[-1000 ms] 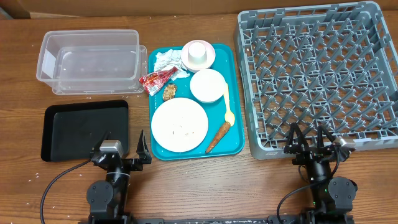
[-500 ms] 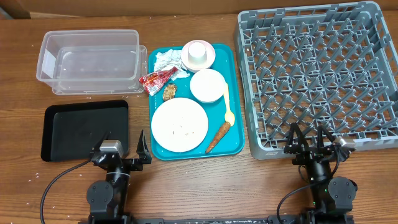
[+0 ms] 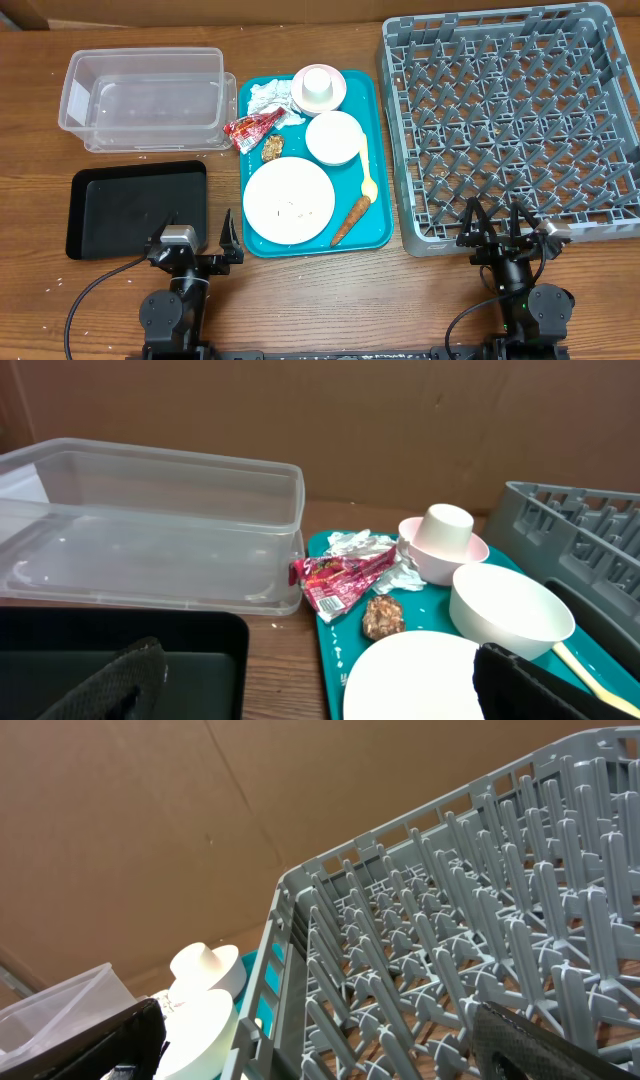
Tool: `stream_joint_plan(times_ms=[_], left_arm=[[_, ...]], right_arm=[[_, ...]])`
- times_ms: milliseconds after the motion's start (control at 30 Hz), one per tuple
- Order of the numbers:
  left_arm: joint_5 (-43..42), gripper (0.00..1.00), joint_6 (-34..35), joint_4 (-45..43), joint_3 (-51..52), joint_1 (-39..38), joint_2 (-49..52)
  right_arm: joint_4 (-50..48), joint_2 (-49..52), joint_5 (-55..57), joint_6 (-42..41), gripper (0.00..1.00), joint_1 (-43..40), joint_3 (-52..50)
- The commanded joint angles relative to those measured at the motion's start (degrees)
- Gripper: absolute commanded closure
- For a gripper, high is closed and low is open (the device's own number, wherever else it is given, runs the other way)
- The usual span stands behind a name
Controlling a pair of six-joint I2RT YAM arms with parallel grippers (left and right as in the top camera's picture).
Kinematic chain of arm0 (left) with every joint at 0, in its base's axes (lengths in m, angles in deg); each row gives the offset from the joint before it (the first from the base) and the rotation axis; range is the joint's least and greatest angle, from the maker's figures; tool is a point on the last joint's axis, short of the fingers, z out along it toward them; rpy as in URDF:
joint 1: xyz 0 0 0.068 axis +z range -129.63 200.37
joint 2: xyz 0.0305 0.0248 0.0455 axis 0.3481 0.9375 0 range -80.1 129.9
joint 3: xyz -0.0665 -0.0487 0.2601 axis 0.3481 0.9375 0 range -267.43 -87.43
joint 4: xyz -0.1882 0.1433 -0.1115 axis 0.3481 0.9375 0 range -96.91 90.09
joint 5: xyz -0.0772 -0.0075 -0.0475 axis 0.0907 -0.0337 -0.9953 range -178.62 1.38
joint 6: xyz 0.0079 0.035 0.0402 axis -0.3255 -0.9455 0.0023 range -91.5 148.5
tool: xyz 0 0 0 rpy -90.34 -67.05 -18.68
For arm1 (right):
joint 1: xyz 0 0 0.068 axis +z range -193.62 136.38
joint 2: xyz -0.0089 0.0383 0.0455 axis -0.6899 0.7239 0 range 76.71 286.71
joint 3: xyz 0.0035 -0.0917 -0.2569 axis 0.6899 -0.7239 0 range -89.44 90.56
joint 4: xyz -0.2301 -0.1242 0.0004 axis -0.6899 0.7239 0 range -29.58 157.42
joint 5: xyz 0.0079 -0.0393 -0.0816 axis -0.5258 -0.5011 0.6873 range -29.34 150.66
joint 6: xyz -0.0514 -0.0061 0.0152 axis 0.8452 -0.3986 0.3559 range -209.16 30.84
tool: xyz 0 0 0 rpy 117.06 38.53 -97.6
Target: Sort waste into correct bins and load items into the dishwasher
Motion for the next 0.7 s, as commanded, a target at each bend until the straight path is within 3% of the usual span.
stream_joint_plan(times_ms=[0, 200, 267, 433, 600, 667], left_arm=[[-1.4, 0.00, 2.6, -0.3, 0.5, -0.2, -0.6], [-2.0, 0.00, 20.0, -3.7, 0.5, -0.2, -0.6], [-6.6, 0.00, 25.3, -7.0, 0.5, -0.2, -0.6], [-21.6, 0.00, 25.3, -15.5, 0.2, -0.2, -0.6], [-23.3, 0.00, 19.8, -13.1, -5.7, -0.2, -0.5], [-21.7, 0.00, 14.9, -7.5, -10.7, -0.2, 0.5]], right_arm=[[-0.2, -0.6, 0.3, -0.1, 0.00, 0.0, -0.6], [-0.2, -0.6, 0.3, -0.1, 0.00, 0.0, -0.6], [-0.2, -0.6, 0.3, -0.1, 0.00, 0.0, -0.6], [-0.2, -0.6, 0.3, -0.1, 0.00, 0.0, -0.6], [-0.2, -0.6, 0.3, -0.1, 0.00, 0.0, -0.6], [-0.2, -0.6, 0.3, -0.1, 0.00, 0.0, -0.6]])
